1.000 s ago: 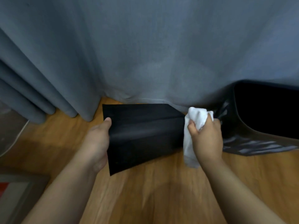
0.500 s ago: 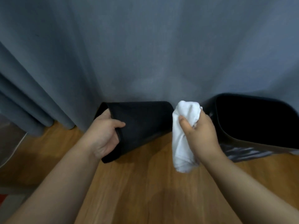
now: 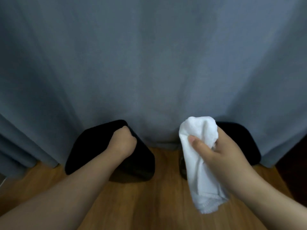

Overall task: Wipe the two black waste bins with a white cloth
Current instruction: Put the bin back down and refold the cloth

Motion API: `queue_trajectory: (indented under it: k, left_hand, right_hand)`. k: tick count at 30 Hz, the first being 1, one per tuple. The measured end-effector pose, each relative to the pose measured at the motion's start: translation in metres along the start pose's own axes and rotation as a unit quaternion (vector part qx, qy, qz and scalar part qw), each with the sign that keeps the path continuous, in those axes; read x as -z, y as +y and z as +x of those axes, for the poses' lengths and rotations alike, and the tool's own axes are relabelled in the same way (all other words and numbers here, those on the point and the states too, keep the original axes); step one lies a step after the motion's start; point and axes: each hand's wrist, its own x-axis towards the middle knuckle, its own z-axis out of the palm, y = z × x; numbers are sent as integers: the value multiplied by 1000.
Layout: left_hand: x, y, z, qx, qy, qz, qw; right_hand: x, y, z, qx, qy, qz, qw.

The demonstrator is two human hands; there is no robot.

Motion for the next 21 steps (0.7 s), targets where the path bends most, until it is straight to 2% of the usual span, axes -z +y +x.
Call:
queue_trajectory:
  k: [4, 12, 15, 17, 19, 21]
  left_hand:
    - [-37, 25, 5, -42, -7, 79, 996]
    - [-93, 39, -5, -99, -42, 219, 970]
    - [-93, 31, -7, -115, -51, 184, 975]
    - [-80, 22, -11, -139, -89, 160, 973]
    - [-64, 10, -20, -169, -131, 199, 957]
    - [-55, -4, -33, -214, -180, 275, 920]
  right_hand:
    - [12, 6, 3, 1, 15, -28, 999]
    - [29, 11, 13, -41, 45, 46, 997]
    - [33, 10, 16, -46, 56, 80, 994]
    - [35, 9, 17, -45, 62, 97, 992]
    - [37, 8, 19, -47, 60, 111, 991]
    - [39, 7, 19, -53, 65, 129, 988]
